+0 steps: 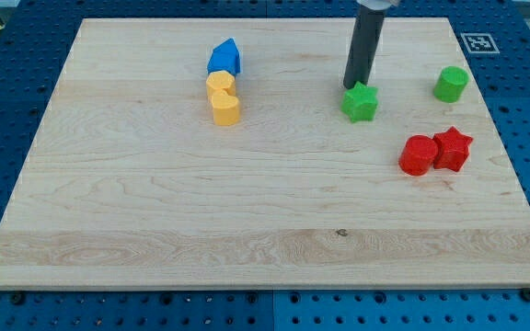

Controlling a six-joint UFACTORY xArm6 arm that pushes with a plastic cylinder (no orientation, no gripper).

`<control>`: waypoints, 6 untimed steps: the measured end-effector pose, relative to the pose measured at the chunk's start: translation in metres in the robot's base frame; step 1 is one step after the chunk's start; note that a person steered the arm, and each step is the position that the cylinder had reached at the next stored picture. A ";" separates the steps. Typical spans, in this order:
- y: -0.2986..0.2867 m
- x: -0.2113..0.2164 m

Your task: Slide the green star to the left of red circle

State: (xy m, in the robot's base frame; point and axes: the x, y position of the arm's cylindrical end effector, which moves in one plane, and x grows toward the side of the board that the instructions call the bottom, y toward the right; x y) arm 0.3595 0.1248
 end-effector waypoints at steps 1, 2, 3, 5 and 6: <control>0.000 0.041; 0.000 0.061; 0.000 0.062; 0.000 0.085; -0.006 0.092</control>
